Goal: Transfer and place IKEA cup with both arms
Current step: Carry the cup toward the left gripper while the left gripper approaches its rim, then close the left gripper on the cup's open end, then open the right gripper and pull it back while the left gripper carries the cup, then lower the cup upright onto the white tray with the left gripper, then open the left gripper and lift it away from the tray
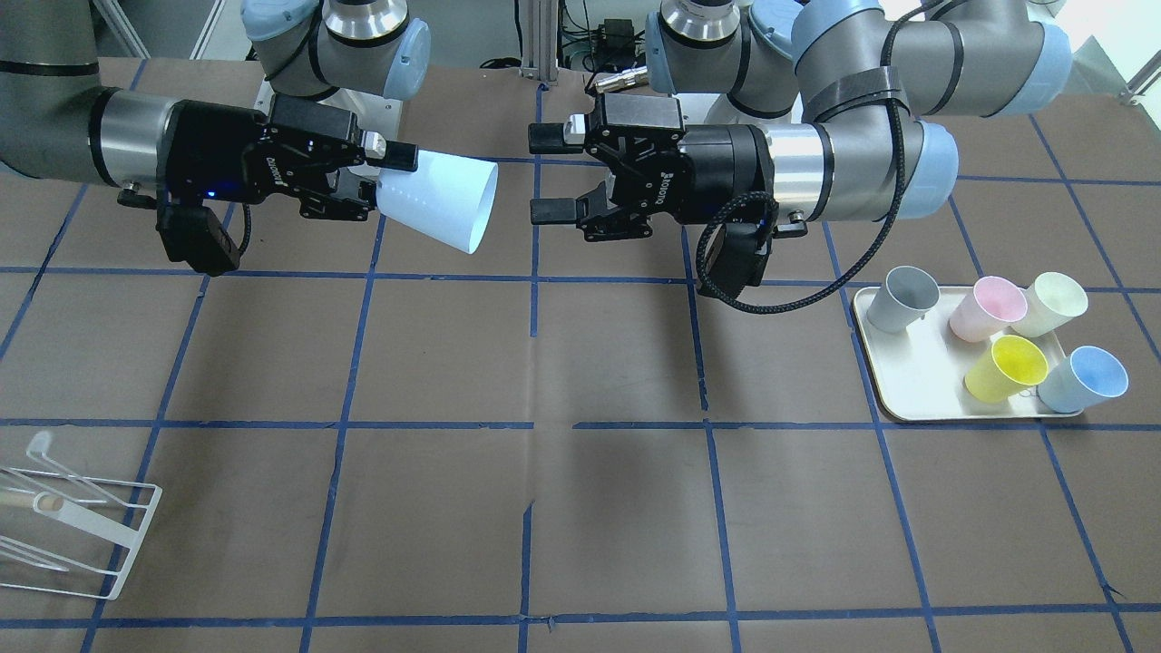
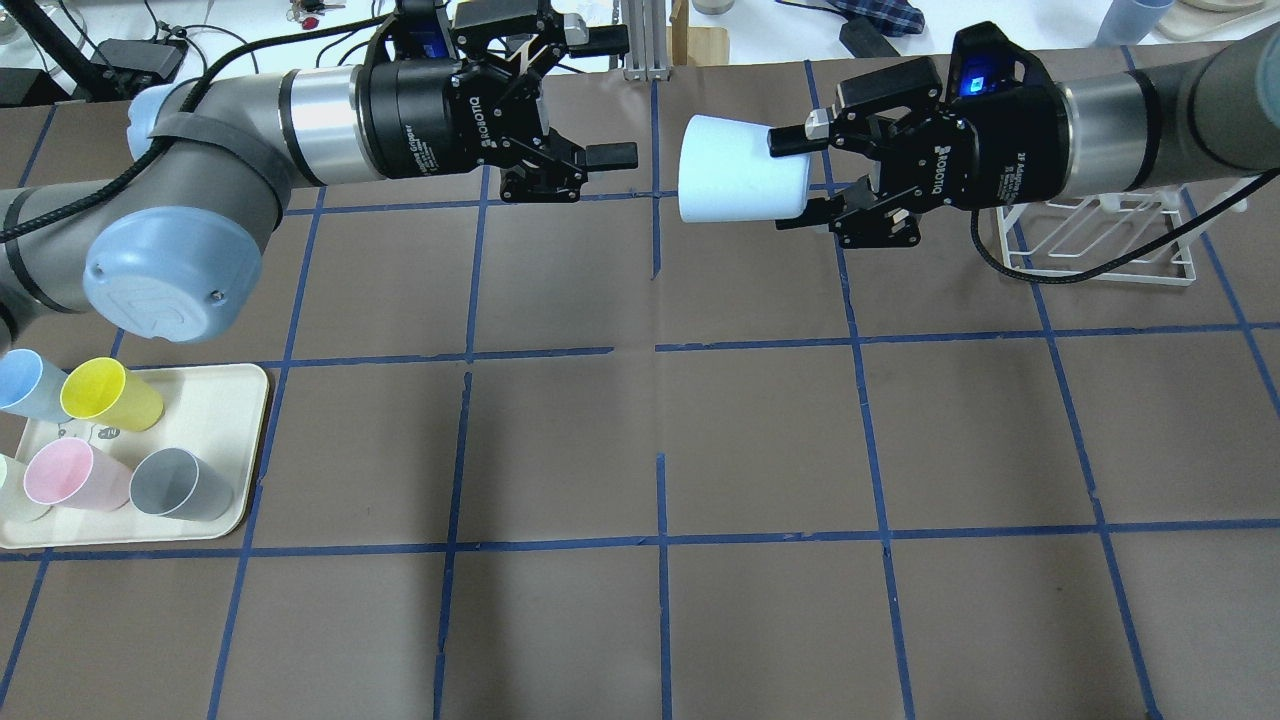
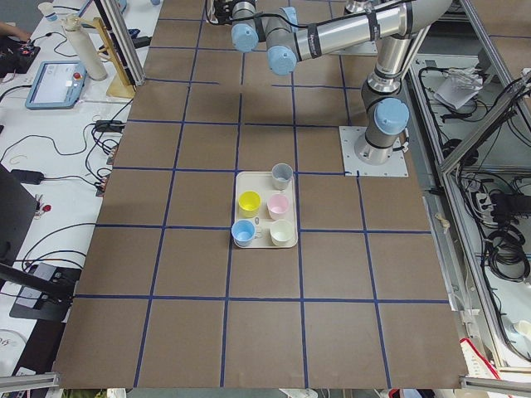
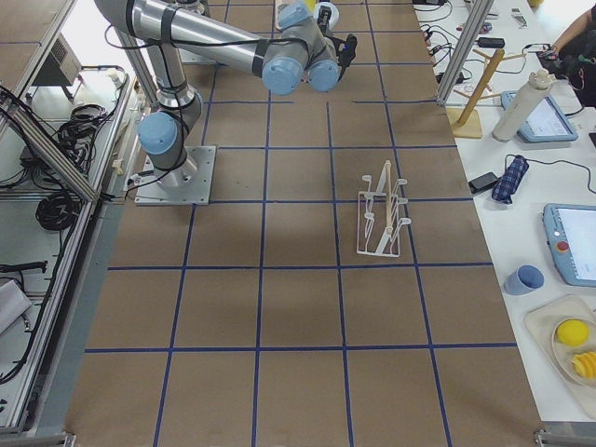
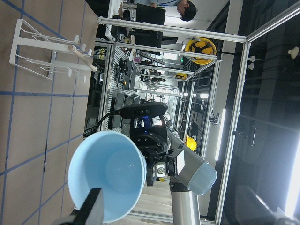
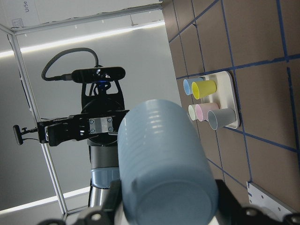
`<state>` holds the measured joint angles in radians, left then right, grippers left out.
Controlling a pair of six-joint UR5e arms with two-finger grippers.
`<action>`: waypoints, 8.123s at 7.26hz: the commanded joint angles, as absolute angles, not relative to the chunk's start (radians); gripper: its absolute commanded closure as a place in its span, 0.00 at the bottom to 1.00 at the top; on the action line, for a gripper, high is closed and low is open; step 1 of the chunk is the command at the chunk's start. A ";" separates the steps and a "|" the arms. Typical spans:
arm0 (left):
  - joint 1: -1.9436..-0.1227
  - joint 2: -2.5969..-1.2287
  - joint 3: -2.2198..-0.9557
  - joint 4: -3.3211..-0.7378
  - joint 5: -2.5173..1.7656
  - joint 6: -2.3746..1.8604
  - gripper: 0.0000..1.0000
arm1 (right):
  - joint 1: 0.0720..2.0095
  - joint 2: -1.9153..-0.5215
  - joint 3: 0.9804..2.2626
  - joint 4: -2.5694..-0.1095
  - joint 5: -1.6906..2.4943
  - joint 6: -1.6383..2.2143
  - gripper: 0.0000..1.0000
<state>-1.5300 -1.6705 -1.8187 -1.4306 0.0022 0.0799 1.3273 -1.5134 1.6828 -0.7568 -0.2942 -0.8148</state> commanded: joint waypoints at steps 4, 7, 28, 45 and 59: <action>-1.560 -1.690 -1.828 -1.388 -0.008 0.075 0.00 | 1.364 -1.516 1.684 -0.761 -0.261 -0.818 0.52; -1.580 -1.687 -1.830 -1.388 -0.009 0.049 0.07 | 1.364 -1.516 1.686 -0.762 -0.258 -0.819 0.51; -1.460 -1.660 -1.716 -1.330 0.542 -0.146 1.00 | 1.368 -1.516 1.683 -0.761 -0.259 -0.816 0.00; -1.065 -1.738 -1.933 -1.054 1.623 0.598 1.00 | 1.632 -1.511 1.528 -1.672 -1.646 0.052 0.00; -1.091 -1.676 -1.794 -1.335 1.620 0.580 0.00 | 1.629 -1.513 1.529 -1.663 -1.601 0.054 0.00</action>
<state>-1.0770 -1.7308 -1.8693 -1.2065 1.6247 0.5894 1.6297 -1.5125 1.5294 -1.6641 -1.6017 0.0537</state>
